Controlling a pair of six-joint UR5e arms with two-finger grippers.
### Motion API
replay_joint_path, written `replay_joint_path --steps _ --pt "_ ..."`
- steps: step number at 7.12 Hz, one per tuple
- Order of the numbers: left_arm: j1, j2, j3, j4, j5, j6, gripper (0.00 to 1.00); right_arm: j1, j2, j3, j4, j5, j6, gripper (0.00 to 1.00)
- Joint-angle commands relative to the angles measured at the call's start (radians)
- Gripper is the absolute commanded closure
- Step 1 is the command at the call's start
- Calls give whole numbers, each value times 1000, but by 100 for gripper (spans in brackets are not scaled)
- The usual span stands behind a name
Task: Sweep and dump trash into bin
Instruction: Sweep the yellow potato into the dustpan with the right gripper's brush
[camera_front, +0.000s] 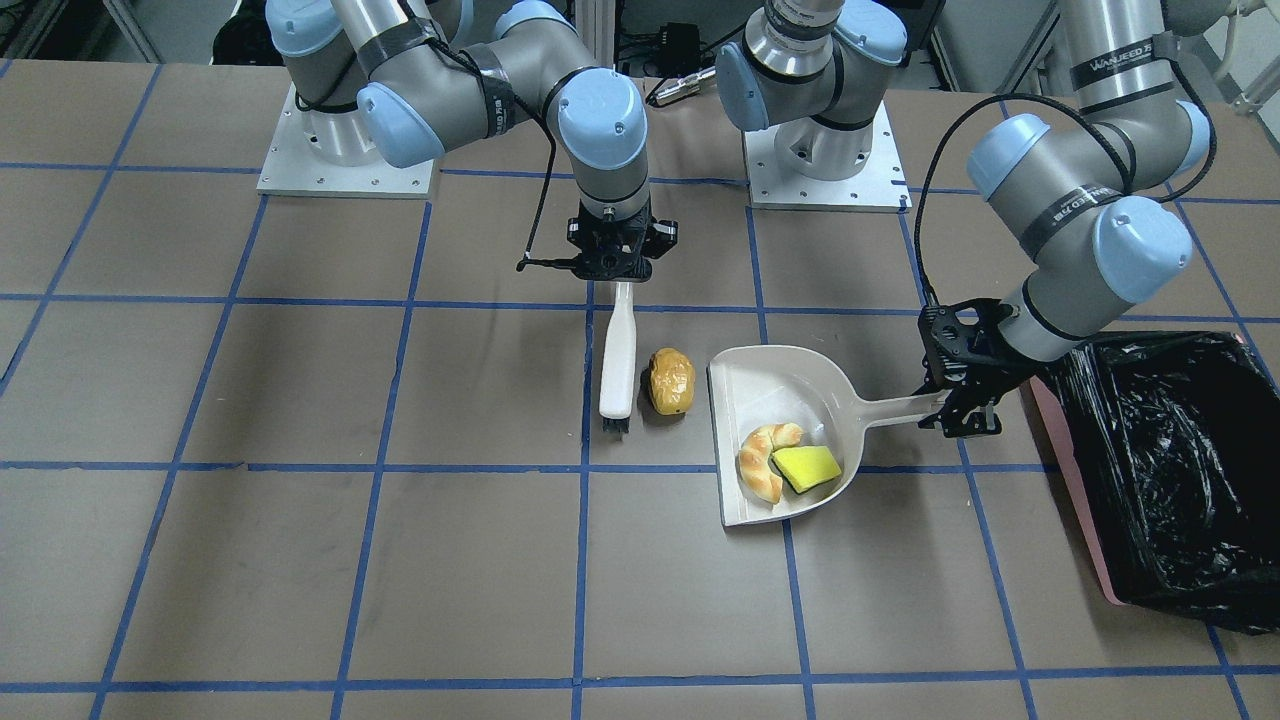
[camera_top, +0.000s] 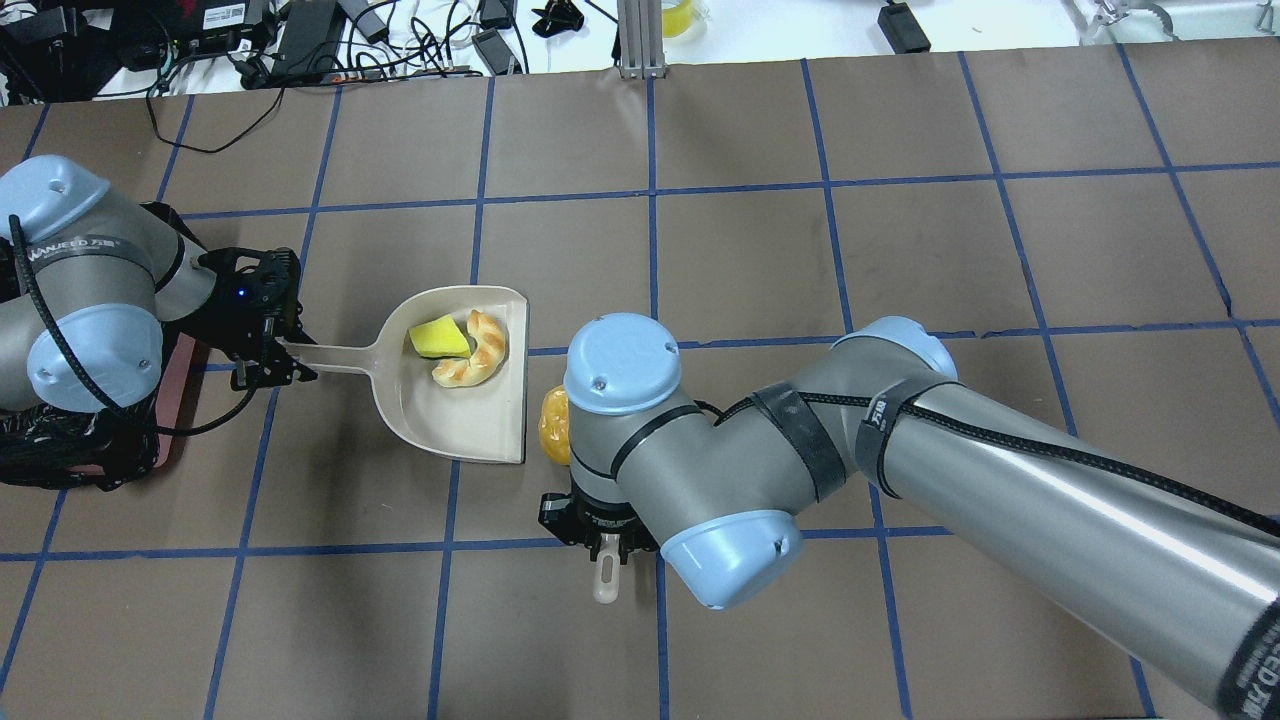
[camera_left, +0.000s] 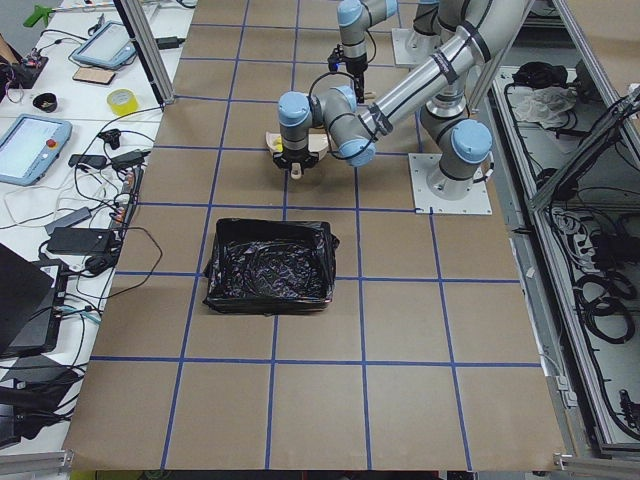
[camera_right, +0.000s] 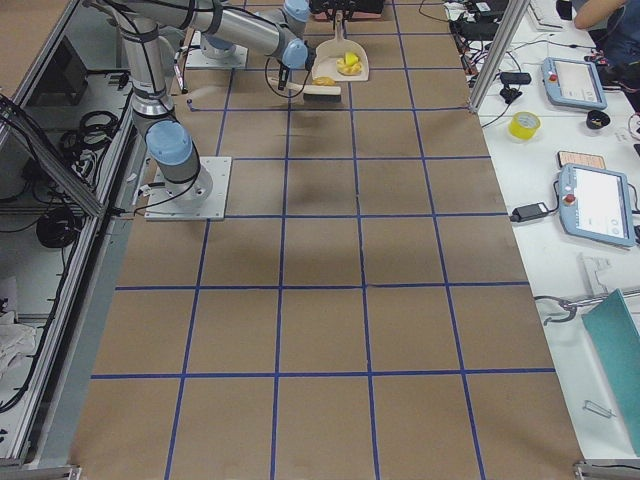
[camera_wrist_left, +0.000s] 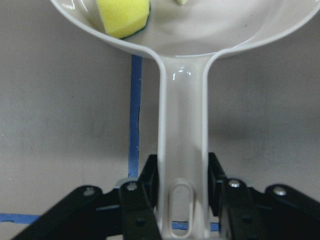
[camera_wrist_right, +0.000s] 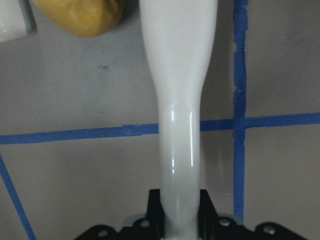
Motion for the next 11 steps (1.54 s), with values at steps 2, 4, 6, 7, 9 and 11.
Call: replay_joint_path --steps 2,4,6,7,9,11 --pt "0 -1 1 1 0 -2 100 83 109 -137 -64 6 124 100" --pt "0 -1 -1 1 1 -3 100 123 250 -309 -59 7 219 100" --pt "3 -1 10 1 0 9 100 129 303 -432 6 10 242 100" --pt "11 -1 10 4 -3 12 100 129 302 -457 50 3 239 100" --pt "50 -1 11 5 -43 21 100 108 276 -457 138 -58 206 100" --pt "89 3 33 -11 -74 27 100 32 157 -446 307 -85 70 100"
